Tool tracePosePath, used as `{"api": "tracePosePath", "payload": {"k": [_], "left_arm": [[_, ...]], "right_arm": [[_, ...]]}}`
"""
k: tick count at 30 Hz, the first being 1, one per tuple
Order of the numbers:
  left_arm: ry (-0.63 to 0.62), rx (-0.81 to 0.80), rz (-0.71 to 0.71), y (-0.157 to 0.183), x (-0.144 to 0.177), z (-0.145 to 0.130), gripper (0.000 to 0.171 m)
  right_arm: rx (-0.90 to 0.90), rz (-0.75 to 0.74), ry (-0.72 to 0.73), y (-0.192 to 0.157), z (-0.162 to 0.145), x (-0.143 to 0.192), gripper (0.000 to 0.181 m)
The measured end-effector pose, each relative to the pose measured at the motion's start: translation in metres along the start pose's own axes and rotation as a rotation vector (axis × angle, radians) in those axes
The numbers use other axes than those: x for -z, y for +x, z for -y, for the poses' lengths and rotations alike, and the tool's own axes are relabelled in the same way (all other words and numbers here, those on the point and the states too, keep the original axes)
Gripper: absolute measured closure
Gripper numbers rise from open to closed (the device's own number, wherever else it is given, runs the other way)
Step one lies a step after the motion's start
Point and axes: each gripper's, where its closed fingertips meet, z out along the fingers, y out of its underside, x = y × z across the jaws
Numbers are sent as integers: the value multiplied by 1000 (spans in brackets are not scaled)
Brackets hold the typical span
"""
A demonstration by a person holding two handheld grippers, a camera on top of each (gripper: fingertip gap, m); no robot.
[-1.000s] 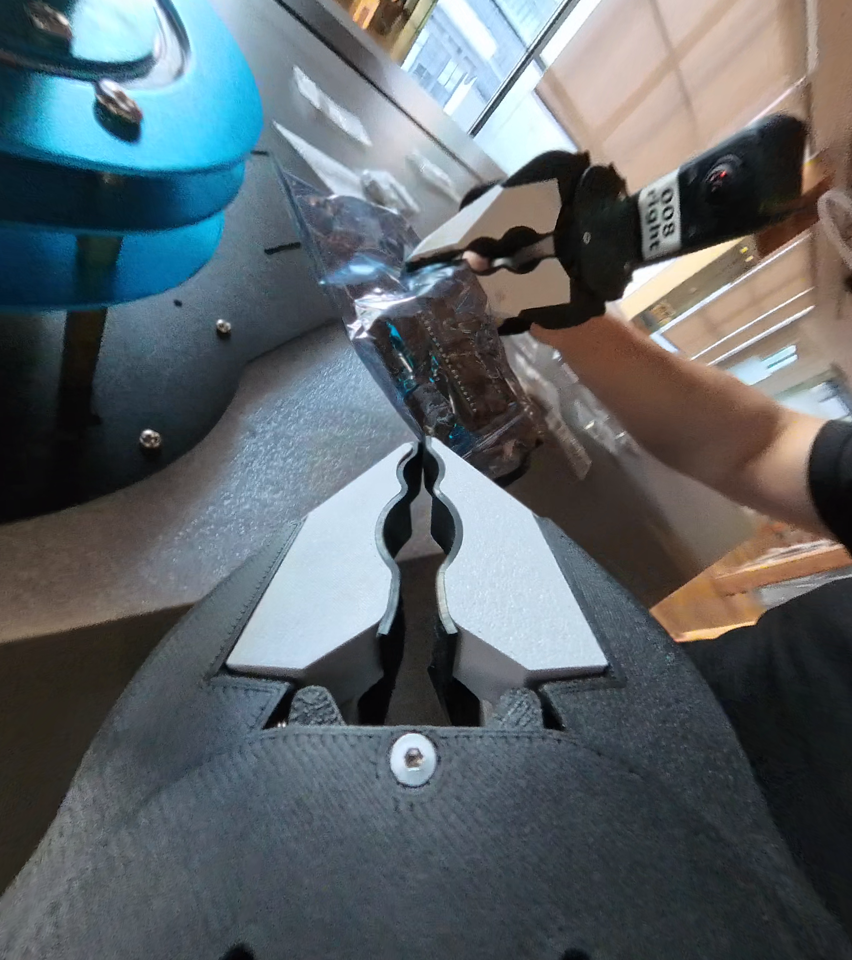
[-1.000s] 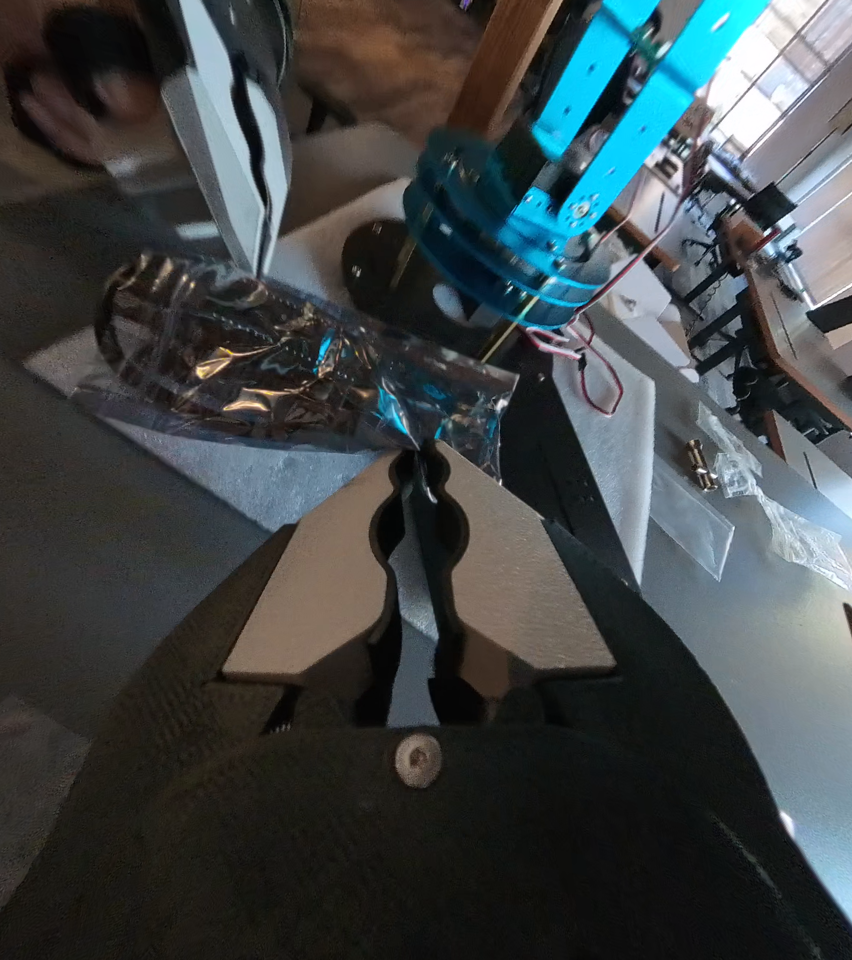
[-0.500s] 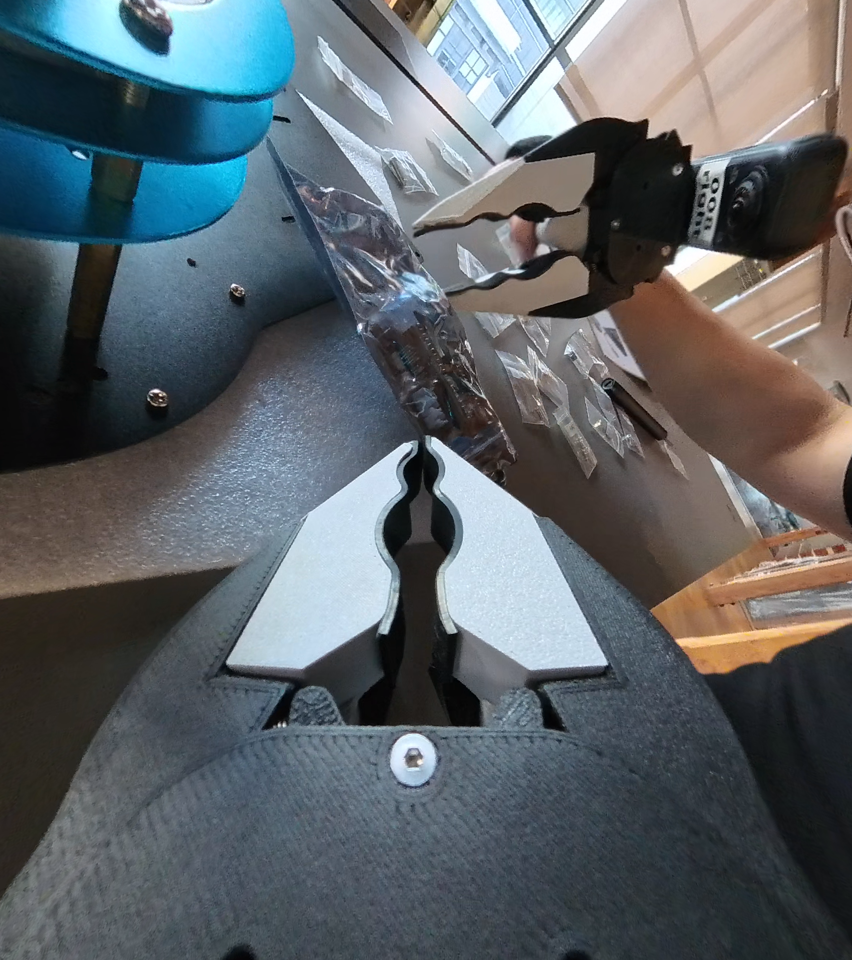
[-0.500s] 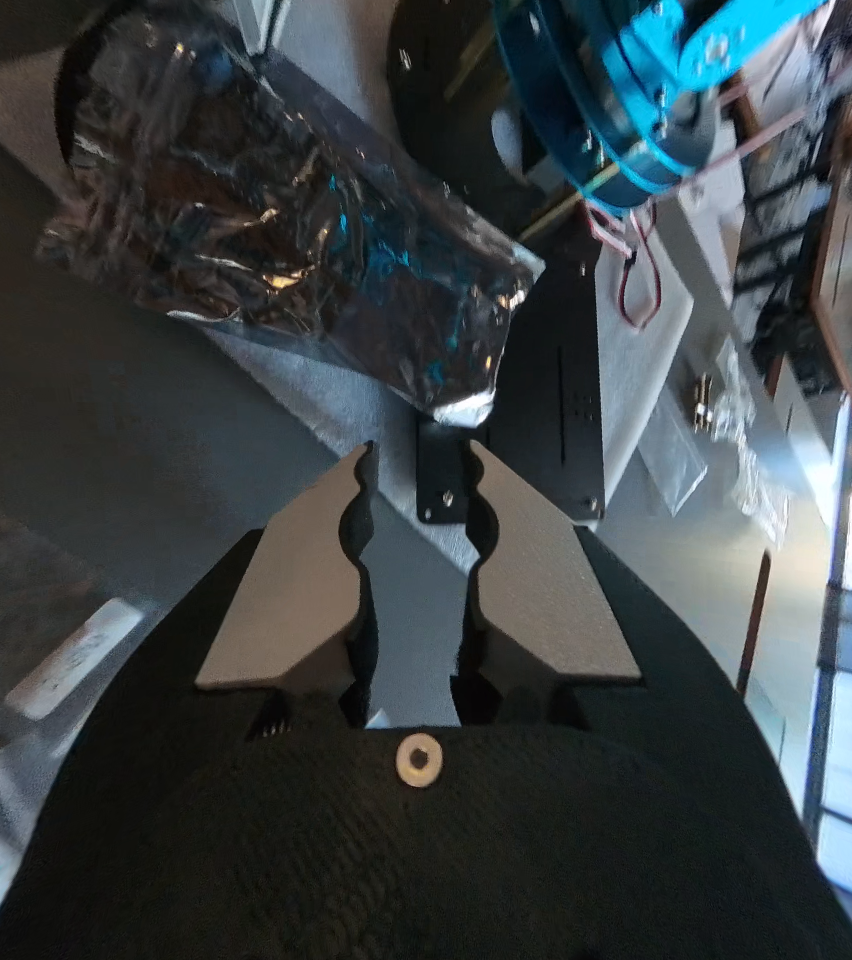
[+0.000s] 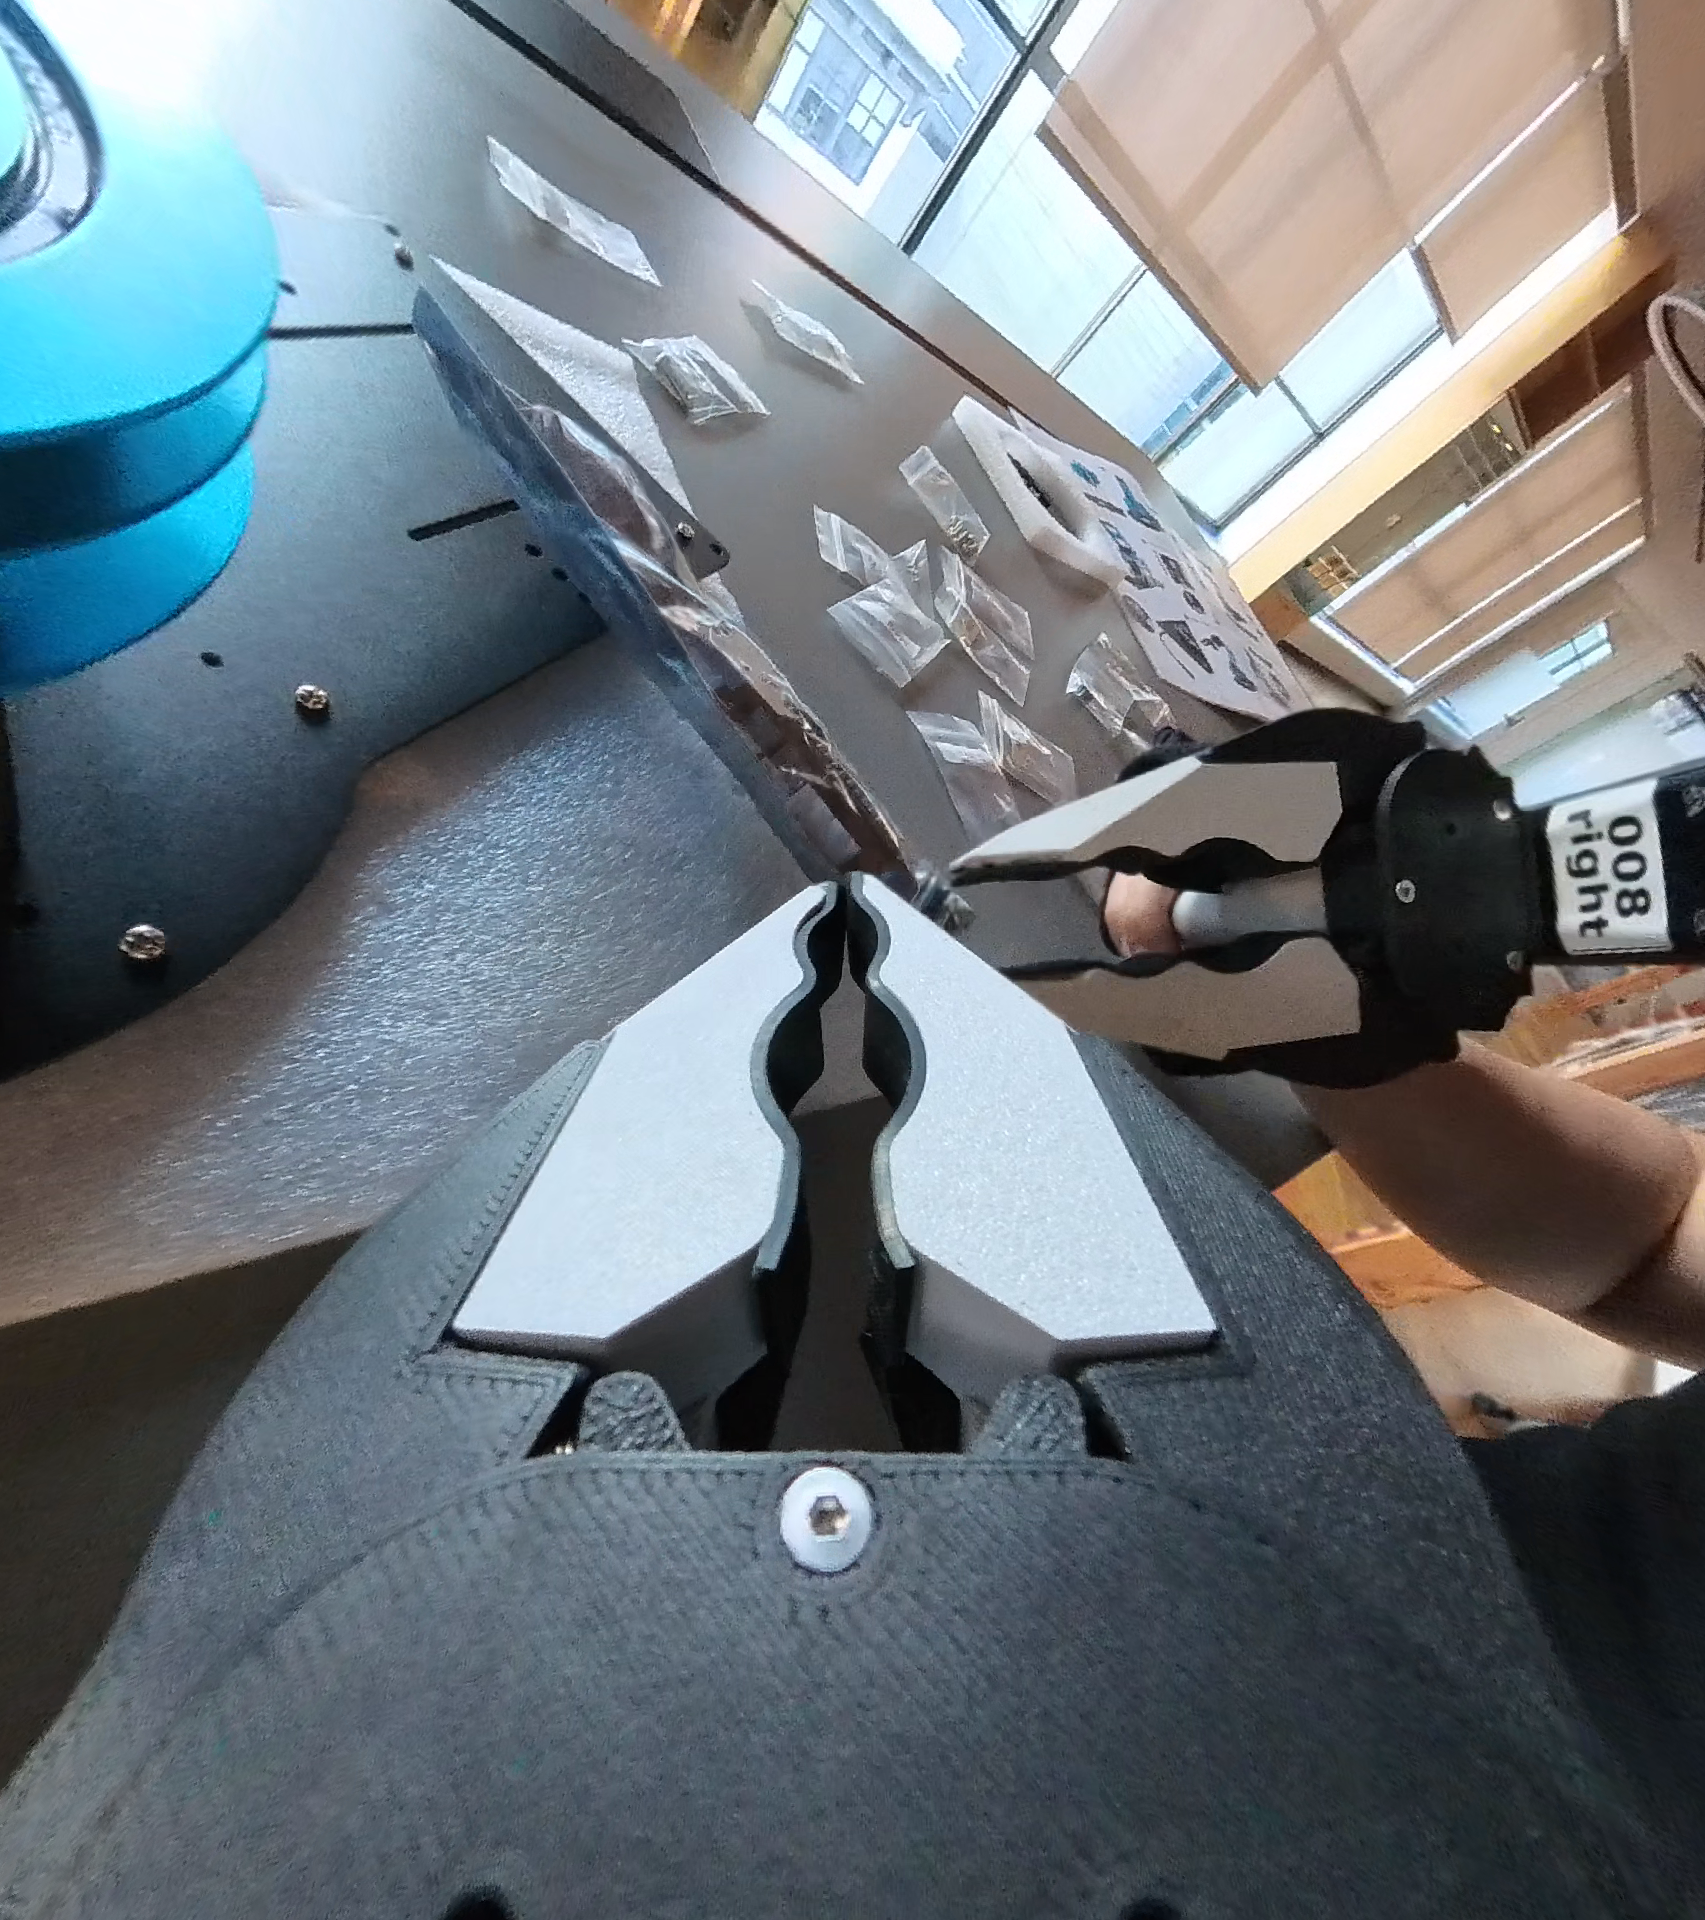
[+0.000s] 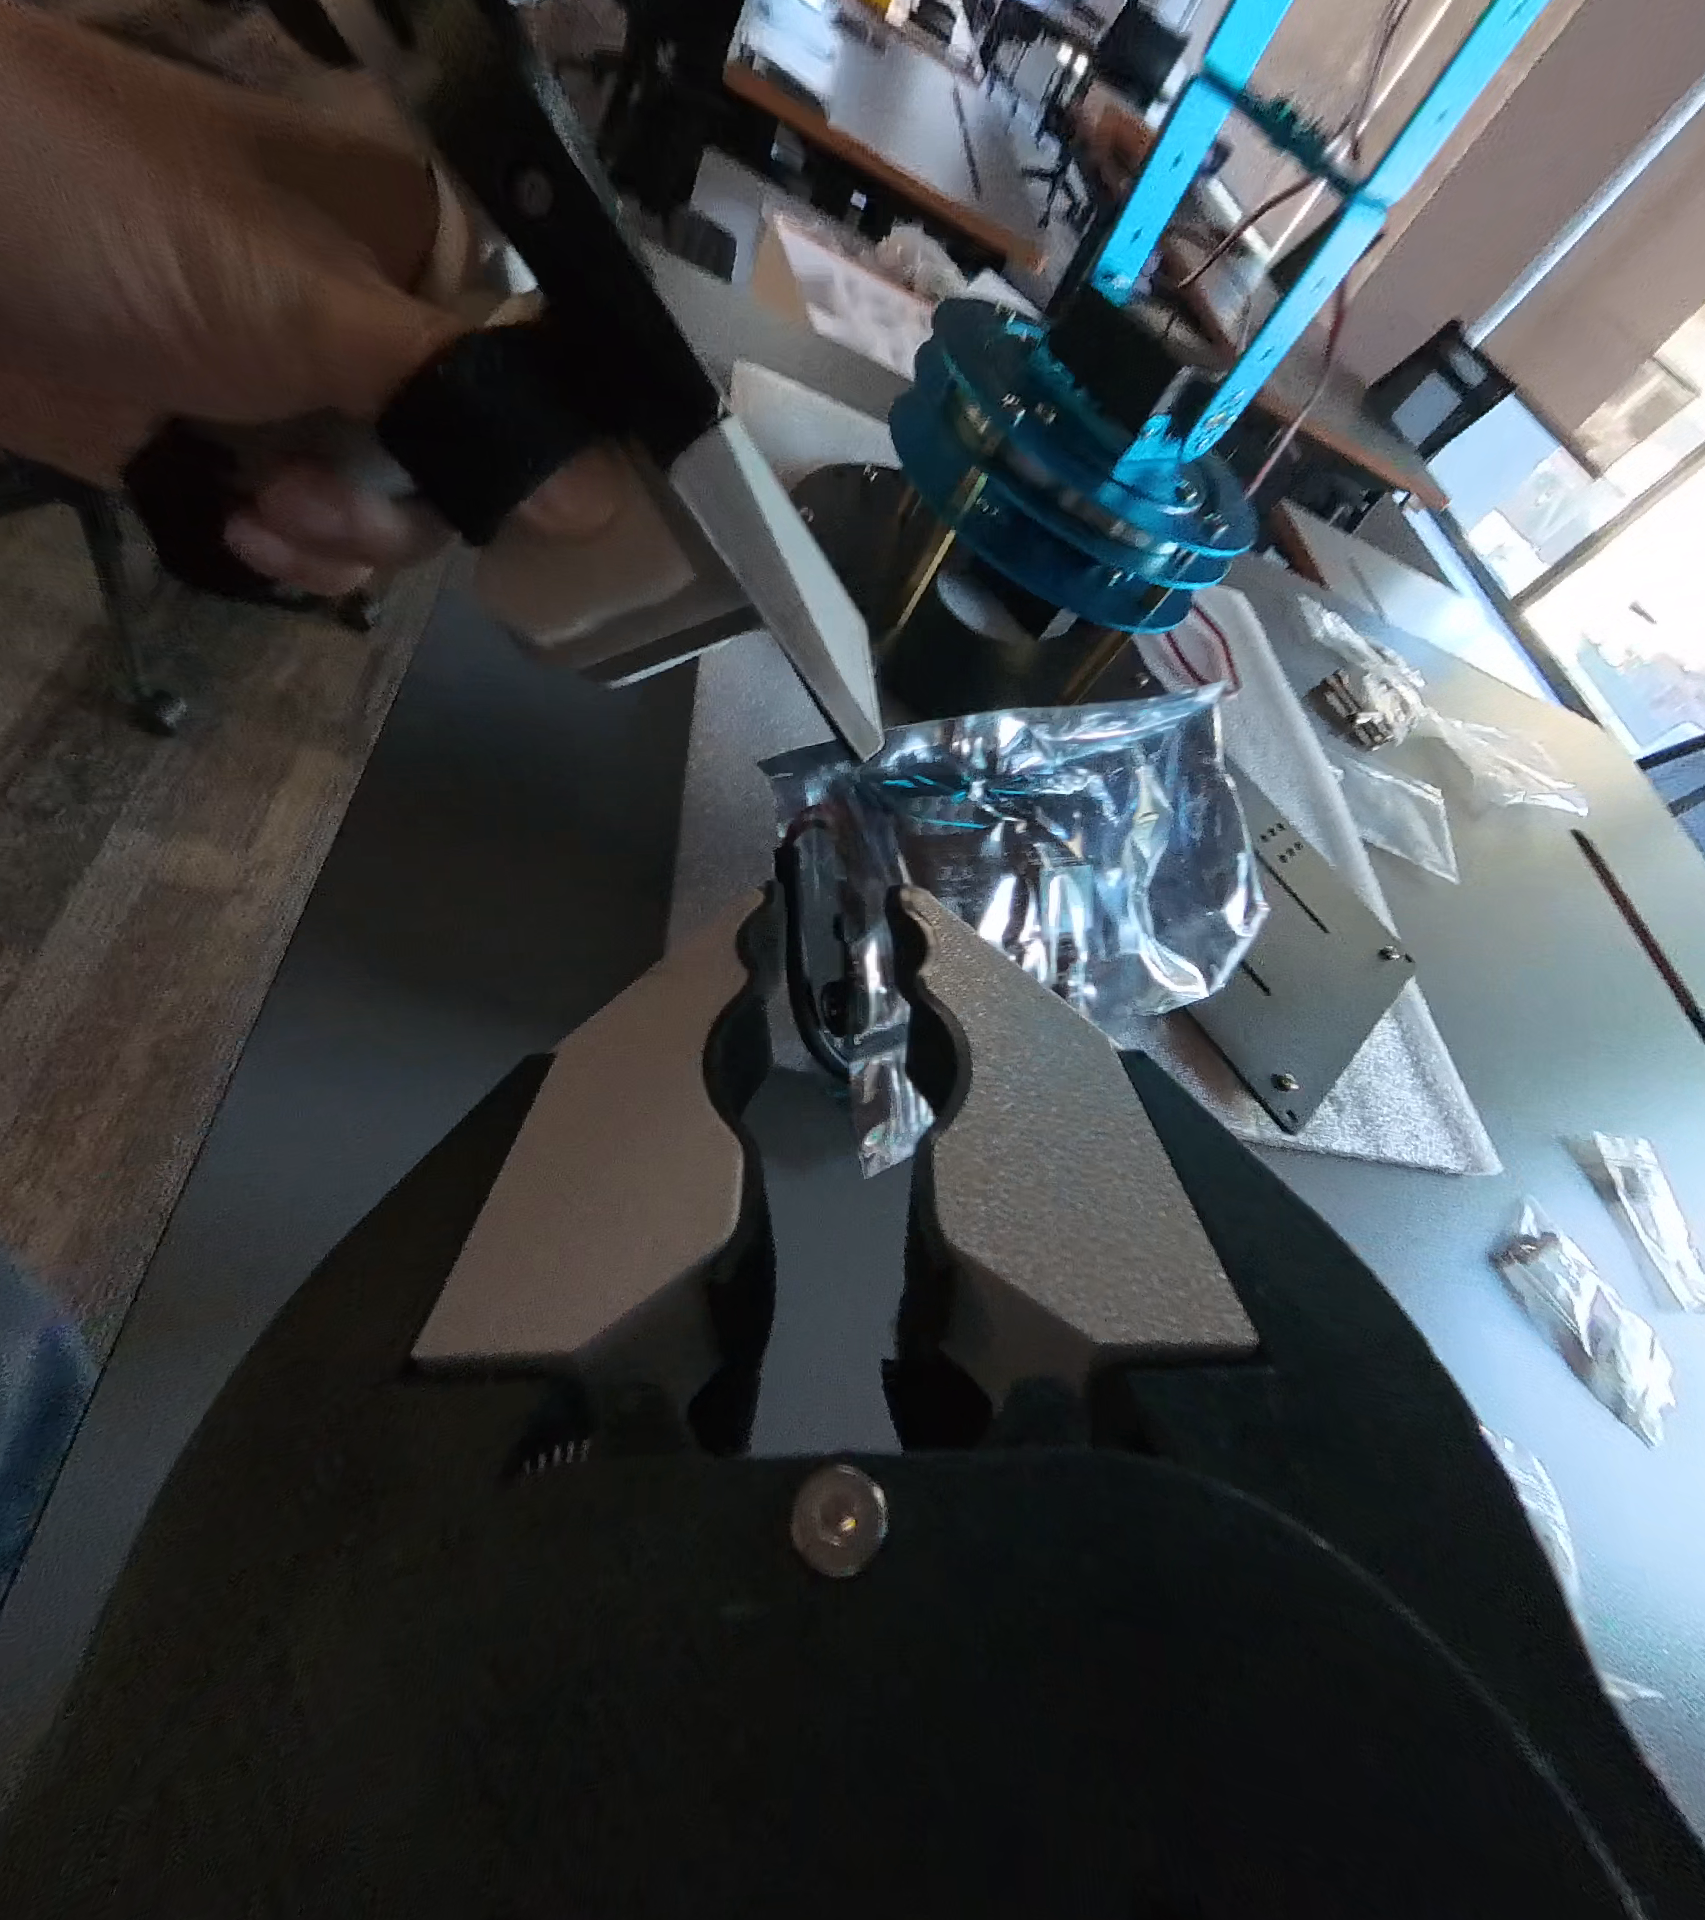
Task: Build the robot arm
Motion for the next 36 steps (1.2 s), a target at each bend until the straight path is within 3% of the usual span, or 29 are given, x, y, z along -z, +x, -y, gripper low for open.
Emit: {"api": "tracePosePath", "payload": {"k": [4, 14, 17, 25, 36], "left_arm": [[-5, -4, 36, 7, -1, 0, 171], [-61, -53, 124, 11, -1, -3, 171], [-63, -25, 83, 13, -2, -2, 171], [-32, 4, -13, 13, -3, 3, 171], [6, 71, -46, 19, -6, 9, 171]], "right_arm": [[-6, -54, 19, 16, -1, 8, 166], [151, -19, -12, 1, -4, 2, 165], [219, -99, -24, 8, -3, 7, 165], [367, -114, -84, 2, -7, 4, 168], [225, -111, -63, 10, -10, 6, 164]]}}
